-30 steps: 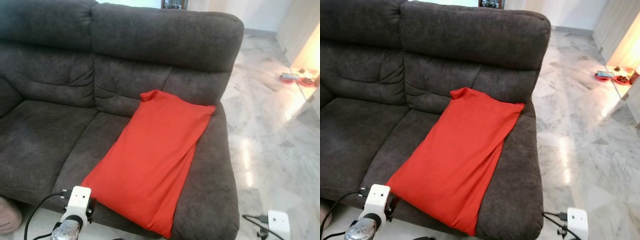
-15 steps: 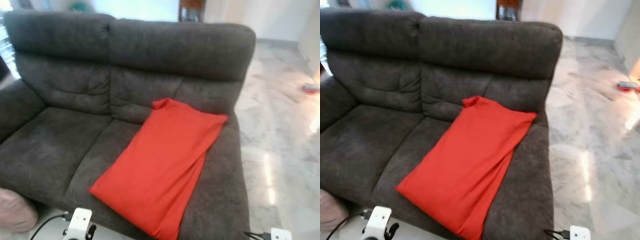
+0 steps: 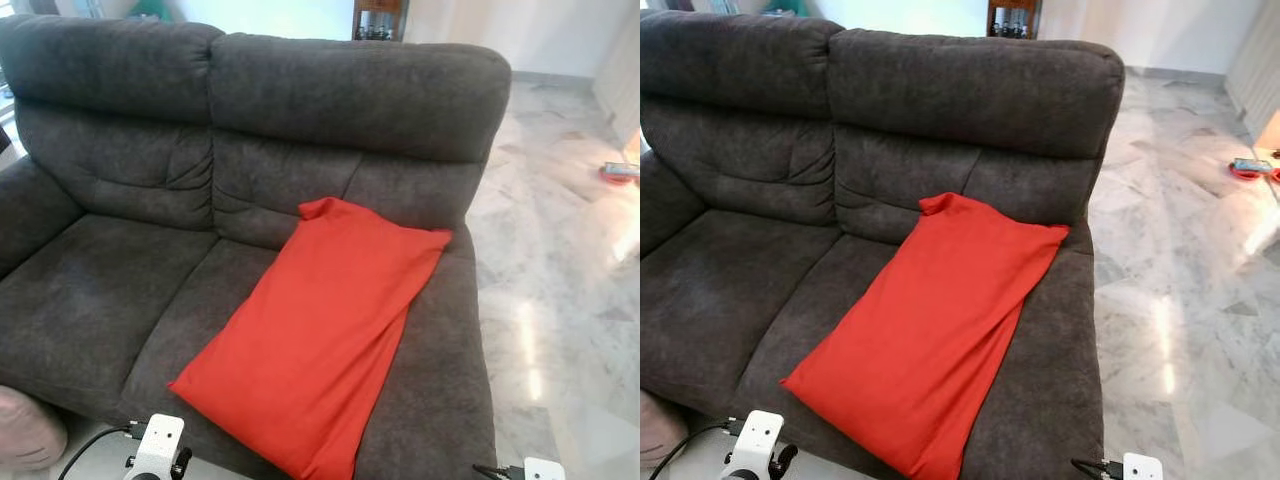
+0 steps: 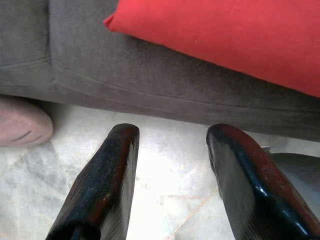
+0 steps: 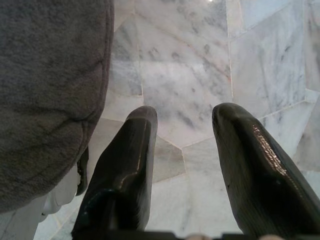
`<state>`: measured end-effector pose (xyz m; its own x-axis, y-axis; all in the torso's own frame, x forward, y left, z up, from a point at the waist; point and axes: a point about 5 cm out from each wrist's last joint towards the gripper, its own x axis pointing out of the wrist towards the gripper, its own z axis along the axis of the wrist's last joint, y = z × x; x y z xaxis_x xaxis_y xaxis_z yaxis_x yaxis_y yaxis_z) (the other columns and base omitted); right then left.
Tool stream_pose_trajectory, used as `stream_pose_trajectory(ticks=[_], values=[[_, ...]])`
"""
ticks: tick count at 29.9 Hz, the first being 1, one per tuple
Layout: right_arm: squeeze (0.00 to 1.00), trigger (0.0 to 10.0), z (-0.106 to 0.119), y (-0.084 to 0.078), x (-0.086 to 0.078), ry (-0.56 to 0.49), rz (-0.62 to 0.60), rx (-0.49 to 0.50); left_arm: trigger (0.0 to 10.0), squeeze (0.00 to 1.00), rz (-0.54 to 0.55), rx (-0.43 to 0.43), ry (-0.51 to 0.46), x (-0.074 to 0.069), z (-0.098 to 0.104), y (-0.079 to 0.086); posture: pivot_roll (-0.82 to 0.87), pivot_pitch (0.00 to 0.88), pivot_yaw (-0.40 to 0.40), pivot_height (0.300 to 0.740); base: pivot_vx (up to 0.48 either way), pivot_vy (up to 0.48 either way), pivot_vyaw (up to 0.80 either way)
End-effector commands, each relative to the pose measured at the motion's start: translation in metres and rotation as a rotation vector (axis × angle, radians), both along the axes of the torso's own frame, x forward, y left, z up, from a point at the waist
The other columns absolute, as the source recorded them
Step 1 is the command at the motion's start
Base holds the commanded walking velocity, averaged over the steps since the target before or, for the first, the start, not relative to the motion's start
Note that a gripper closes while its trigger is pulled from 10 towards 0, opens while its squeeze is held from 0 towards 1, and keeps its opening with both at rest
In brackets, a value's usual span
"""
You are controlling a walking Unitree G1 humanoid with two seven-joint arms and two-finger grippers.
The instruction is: Move the pillow to the sofa from floor
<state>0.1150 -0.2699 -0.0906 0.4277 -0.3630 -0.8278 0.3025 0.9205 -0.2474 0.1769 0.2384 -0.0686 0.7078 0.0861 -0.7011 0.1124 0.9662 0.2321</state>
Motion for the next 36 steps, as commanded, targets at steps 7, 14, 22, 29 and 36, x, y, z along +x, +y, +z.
stream_pose_trajectory(ticks=[7,14,22,29,36], values=[[0.00,10.0,0.002,0.000,0.006,-0.020,-0.013,0.002,10.0,0.00,0.002,0.007,0.031,-0.006,-0.004,0.001,0.14,0.069,-0.022,0.740,0.000,0.000,0.00],[0.00,10.0,0.000,0.005,0.005,-0.017,-0.019,0.015,10.0,0.00,-0.002,0.004,0.028,-0.010,-0.005,0.002,0.14,0.076,-0.021,0.740,0.000,0.000,0.00],[0.00,10.0,-0.001,0.006,0.004,-0.014,-0.020,0.021,10.0,0.00,0.000,-0.010,0.023,-0.010,-0.005,0.000,0.14,0.085,-0.025,0.740,0.000,0.000,0.00],[0.00,10.0,-0.001,0.008,0.005,-0.017,-0.018,0.030,10.0,0.00,0.004,-0.006,0.027,-0.008,-0.004,0.001,0.14,0.093,-0.028,0.740,0.000,0.000,0.00],[0.00,10.0,-0.002,0.013,0.007,-0.029,-0.013,0.080,10.0,0.00,-0.021,0.012,0.033,-0.004,-0.002,0.005,0.14,0.096,-0.020,0.740,0.000,0.000,0.00]])
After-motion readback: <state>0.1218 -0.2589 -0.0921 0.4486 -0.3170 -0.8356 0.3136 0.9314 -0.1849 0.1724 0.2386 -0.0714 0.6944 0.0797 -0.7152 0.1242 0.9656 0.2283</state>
